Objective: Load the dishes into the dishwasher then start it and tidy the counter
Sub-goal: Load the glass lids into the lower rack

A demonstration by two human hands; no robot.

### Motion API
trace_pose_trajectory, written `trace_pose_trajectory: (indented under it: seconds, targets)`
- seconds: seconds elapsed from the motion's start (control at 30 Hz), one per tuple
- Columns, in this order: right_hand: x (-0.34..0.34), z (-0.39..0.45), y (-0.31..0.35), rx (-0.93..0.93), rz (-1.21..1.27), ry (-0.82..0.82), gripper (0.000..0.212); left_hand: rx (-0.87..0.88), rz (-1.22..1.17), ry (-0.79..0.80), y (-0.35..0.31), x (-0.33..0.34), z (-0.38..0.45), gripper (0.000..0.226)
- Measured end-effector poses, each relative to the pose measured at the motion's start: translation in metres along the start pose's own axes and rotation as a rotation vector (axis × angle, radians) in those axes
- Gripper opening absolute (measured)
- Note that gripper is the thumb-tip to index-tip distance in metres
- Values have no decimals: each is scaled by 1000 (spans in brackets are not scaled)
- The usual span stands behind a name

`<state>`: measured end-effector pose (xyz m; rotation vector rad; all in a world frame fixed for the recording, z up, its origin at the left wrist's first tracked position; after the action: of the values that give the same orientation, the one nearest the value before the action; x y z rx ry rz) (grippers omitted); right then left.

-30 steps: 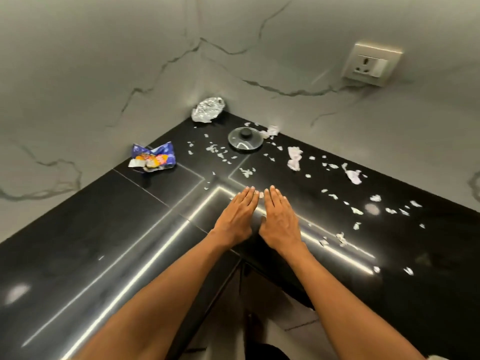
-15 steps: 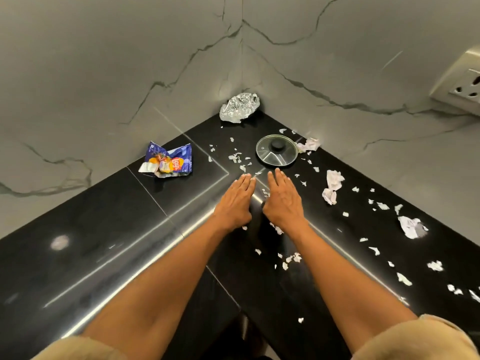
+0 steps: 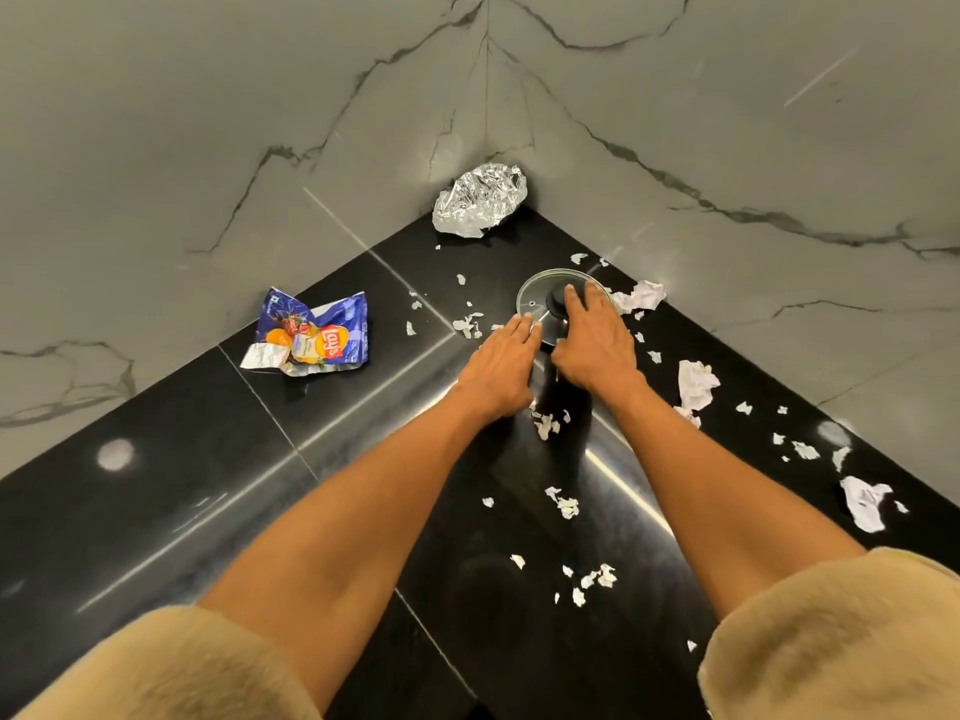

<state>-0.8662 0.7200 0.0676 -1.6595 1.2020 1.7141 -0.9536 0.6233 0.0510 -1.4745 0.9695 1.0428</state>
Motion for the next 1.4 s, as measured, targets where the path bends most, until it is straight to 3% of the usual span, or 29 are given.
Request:
trace_pose_trajectory:
  seconds: [0.2,0.3,0.4,0.53,0.7,1.03,1.27,1.4]
  targets:
    - [12,33,3,26,44,133,80,-1,11,43,10,10,7,81]
    - [12,35,4,28,73,93,68,-24,-22,67,15,18,3,79]
    - [10,30,2,24,91,14,49,-30,-56,-11,16,24,-2,71]
    - [12,15,-4,41,126,-24,39,-41,-66,-140,16,32,-22,56]
    - [11,-10,-5,-1,177,-39,38,-22,-99,-242,12,36,-50,65]
    - [-14,-88,0,-28,356,-89,34,207,-129,-519,-21,-2,-82,61]
    - [-19,-164,-12,8,473,-263,30,345,-205,-631,-50,-15,-113,34]
    - [-16,-237,-16,16,502,-324,47,431,-262,-643,-70,-10,-130,30]
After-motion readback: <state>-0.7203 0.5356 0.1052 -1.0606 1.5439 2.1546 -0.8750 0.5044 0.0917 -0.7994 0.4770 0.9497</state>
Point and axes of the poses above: each hand's wrist, its own z-axis towards the middle knuckle, its own x-axis out of the palm, y = z × x, the point moved 5 cm from there along z, towards the middle knuckle, and after that the axes turned 2 degrees about x, right-handed, at the moved point
